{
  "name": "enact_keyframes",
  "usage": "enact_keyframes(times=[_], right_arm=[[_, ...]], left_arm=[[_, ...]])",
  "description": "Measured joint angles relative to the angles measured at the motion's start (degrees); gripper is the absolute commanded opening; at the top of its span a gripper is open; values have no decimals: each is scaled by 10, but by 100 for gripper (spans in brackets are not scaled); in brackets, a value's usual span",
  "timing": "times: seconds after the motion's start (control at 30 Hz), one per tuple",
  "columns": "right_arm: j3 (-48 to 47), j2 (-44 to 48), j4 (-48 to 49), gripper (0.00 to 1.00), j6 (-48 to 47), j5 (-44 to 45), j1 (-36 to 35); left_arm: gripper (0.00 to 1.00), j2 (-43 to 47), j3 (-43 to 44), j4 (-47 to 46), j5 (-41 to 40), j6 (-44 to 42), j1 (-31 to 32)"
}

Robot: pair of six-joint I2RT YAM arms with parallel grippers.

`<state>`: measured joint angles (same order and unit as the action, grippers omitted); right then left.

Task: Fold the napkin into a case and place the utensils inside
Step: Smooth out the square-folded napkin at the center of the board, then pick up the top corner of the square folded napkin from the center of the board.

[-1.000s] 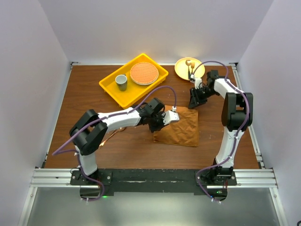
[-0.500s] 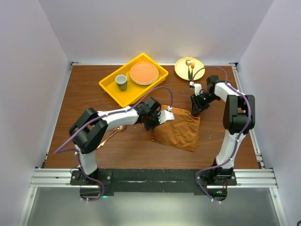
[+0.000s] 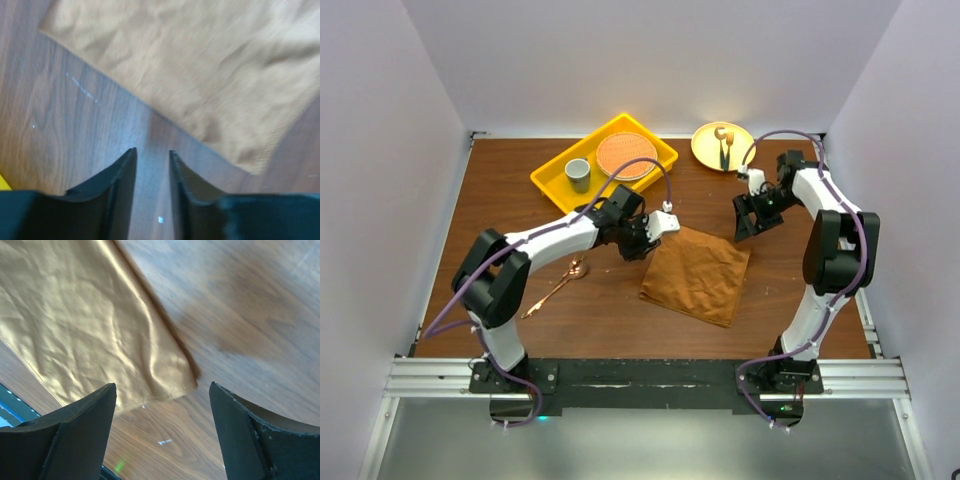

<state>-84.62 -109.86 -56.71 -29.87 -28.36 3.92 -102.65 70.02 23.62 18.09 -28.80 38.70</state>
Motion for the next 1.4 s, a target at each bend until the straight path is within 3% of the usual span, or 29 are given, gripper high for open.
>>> enact_keyframes(times=[0.13, 0.33, 0.43, 0.47, 0.67, 0.7, 0.8, 1.17, 1.27, 1.4], right_arm=[[0, 0, -12, 82, -20, 18, 0], [-6, -32, -21, 77, -50, 21, -1], [-13, -59, -22, 66, -71, 21, -1], [-14, -66, -24, 57, -78, 21, -1], [-13, -86, -37, 25, -125, 17, -1], [-8, -86, -36, 15, -131, 17, -1], [13, -85, -41, 0, -145, 16, -1], [75, -77, -78, 0, -146, -37, 37], [89, -78, -82, 0, -136, -52, 47], [104, -80, -81, 0, -99, -74, 48]], left_arm=[[56, 35, 0, -2, 19, 40, 14], [57, 69, -27, -8, 18, 116, 41], [57, 81, -70, -18, 32, 178, 27], [57, 86, -85, -19, 40, 198, 19], [59, 145, -212, -105, 116, 388, -56], [60, 154, -229, -125, 127, 415, -63], [62, 161, -257, -171, 155, 473, -68], [58, 149, -287, -241, 184, 534, -93], [52, 149, -290, -243, 188, 528, -100], [45, 158, -275, -233, 185, 457, -100]])
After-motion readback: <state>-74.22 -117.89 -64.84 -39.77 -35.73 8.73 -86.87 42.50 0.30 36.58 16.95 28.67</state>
